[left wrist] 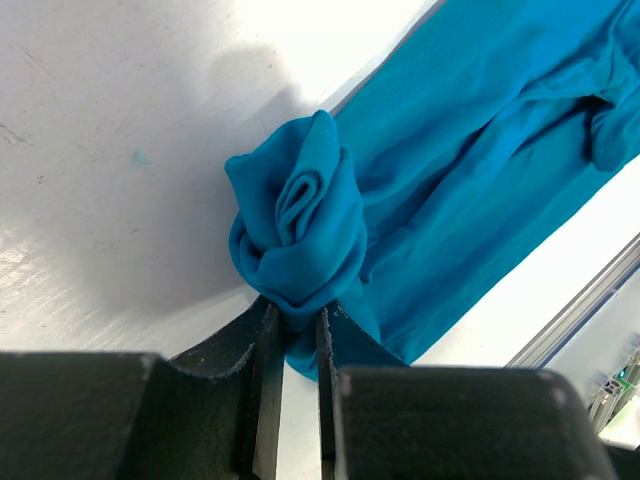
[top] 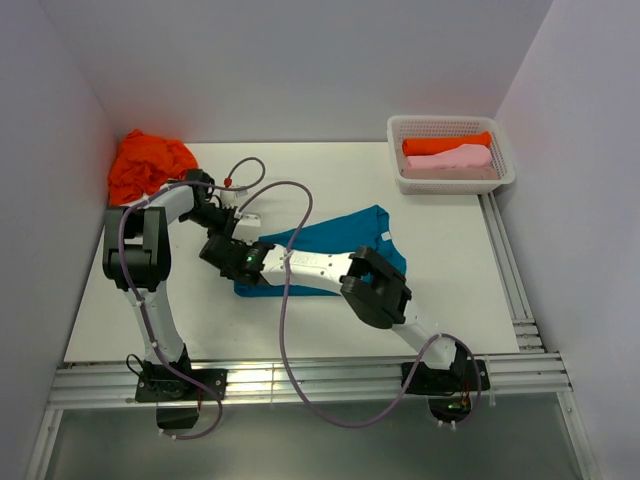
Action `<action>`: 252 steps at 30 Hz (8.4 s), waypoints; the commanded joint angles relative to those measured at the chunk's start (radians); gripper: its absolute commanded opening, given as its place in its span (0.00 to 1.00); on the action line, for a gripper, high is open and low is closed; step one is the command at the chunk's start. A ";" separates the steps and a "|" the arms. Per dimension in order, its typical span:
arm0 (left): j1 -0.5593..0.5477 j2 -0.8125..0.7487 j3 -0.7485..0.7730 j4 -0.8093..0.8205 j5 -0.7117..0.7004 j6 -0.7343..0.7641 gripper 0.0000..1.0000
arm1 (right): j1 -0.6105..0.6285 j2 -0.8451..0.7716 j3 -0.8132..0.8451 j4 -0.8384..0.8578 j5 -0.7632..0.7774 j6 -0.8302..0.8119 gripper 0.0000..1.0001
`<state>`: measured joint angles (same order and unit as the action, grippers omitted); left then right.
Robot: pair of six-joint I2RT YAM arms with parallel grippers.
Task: Roll the t-shirts
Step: Roll the tshirt
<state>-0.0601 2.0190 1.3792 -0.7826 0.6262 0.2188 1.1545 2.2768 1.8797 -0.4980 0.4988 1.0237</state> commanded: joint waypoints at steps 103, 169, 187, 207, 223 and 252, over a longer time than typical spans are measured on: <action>0.166 -0.048 0.192 -0.185 0.135 0.197 0.55 | -0.188 0.003 -0.530 1.030 -0.658 0.214 0.19; 0.023 -0.075 -0.039 0.132 -0.082 -0.030 0.33 | -0.025 -0.100 -0.001 -0.016 0.021 0.010 0.56; 0.022 -0.072 -0.034 0.126 -0.089 -0.033 0.35 | -0.045 0.133 0.187 -0.071 0.047 -0.037 0.53; 0.039 -0.065 0.092 0.053 -0.027 -0.027 0.48 | -0.062 0.217 0.233 -0.146 0.006 -0.017 0.54; 0.151 -0.014 0.293 -0.063 0.047 0.008 0.53 | -0.075 0.257 0.314 -0.293 -0.009 0.000 0.54; 0.195 -0.074 0.150 -0.106 0.109 0.152 0.53 | -0.171 -0.057 -0.387 0.696 -0.554 0.024 0.19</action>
<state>0.1226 2.0068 1.5436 -0.8715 0.7029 0.3317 0.9840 2.2421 1.5463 0.0154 0.0818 1.0176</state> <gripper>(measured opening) 0.530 0.244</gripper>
